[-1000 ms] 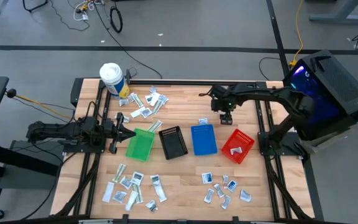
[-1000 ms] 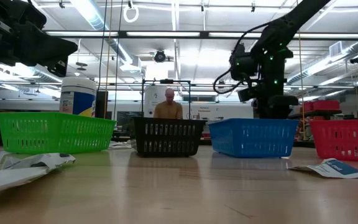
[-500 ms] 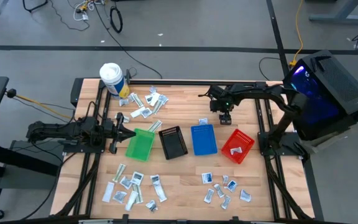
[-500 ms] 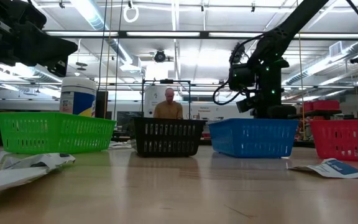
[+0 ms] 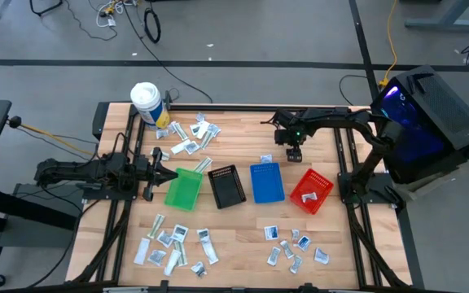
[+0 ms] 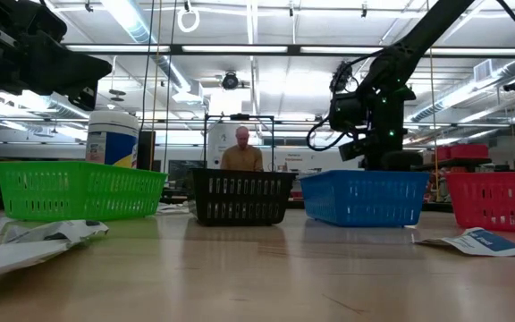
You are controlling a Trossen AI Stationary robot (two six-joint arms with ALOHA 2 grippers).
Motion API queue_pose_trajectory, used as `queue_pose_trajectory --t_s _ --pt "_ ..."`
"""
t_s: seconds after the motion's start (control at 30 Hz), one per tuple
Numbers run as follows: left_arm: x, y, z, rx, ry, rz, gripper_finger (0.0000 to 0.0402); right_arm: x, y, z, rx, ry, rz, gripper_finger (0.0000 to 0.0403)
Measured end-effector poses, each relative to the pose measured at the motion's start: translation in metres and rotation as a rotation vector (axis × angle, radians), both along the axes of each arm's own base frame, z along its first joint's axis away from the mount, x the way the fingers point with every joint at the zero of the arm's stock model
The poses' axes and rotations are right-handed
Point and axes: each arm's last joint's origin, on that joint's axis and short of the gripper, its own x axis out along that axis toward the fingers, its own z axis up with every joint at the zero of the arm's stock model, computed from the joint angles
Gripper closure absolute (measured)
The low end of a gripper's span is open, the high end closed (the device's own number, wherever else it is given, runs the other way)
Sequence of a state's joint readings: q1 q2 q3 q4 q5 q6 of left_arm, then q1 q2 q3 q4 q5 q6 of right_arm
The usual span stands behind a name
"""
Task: Pick & Place First Aid Supplies
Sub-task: Put the ointment pack into the red basket
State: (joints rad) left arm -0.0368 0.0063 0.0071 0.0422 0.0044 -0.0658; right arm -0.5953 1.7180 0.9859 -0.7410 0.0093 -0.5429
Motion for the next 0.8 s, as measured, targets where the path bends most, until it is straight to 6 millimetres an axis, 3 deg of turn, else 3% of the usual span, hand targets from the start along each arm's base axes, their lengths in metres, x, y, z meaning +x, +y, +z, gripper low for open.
queue_pose_trajectory --t_s 0.8 --pt "0.0000 0.0000 0.0001 0.000 0.000 0.000 0.0369 -0.0052 0.0032 -0.0005 0.008 0.071 0.033 0.0129"
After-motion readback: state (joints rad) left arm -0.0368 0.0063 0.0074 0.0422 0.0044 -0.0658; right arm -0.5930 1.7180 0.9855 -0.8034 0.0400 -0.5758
